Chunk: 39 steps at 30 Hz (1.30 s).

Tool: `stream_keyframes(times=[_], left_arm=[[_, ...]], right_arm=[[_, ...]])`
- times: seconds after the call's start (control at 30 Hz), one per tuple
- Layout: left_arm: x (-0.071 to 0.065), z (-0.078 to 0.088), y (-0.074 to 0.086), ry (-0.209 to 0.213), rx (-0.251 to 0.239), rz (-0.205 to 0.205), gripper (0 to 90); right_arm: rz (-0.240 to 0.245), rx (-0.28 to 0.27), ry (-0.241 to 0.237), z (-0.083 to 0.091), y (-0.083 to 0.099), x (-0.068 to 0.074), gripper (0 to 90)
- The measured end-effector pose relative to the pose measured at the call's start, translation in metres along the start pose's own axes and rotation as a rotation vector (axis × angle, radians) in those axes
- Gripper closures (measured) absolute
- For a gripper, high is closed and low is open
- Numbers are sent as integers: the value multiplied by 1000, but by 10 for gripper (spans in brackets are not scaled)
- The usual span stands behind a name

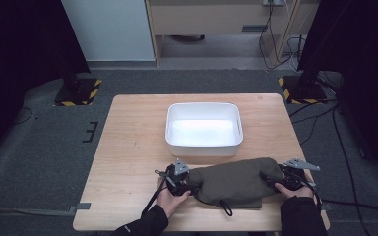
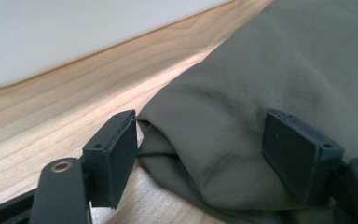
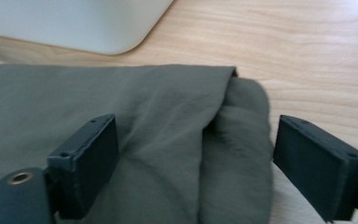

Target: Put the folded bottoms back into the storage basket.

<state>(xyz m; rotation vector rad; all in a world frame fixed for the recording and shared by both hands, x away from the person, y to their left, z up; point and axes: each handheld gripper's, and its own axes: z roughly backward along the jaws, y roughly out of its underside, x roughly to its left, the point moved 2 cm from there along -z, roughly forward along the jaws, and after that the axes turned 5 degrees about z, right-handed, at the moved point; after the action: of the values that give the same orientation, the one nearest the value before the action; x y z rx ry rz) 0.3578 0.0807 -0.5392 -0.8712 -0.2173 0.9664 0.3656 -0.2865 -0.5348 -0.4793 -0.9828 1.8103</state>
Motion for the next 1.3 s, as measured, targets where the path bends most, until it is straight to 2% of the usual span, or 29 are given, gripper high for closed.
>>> stream_keyframes(times=[0.43,0.57,0.87,0.93,1.03,1.07,1.1,1.17,1.3], left_arm=[[4,-2,3,-7,16,-6,256],[13,2,4,-29,24,-5,271],[32,10,5,-75,28,-5,335],[39,14,4,-86,28,9,343],[43,17,4,-90,23,29,355],[49,24,3,-96,11,53,355],[49,24,3,-96,11,53,355],[54,37,1,-100,-32,109,329],[48,46,1,-75,-69,135,262]], right_arm=[[0,11,-48,-6,3,11,238],[8,8,-67,-9,2,21,266],[15,-6,-88,-18,-1,43,263],[11,-8,-93,-21,-3,50,262],[15,-15,-98,-22,-4,55,260],[16,-20,-102,-22,-5,57,253],[16,-20,-102,-22,-5,57,253],[14,-46,-85,-20,-9,56,206],[2,-54,-68,-16,-9,50,157]])
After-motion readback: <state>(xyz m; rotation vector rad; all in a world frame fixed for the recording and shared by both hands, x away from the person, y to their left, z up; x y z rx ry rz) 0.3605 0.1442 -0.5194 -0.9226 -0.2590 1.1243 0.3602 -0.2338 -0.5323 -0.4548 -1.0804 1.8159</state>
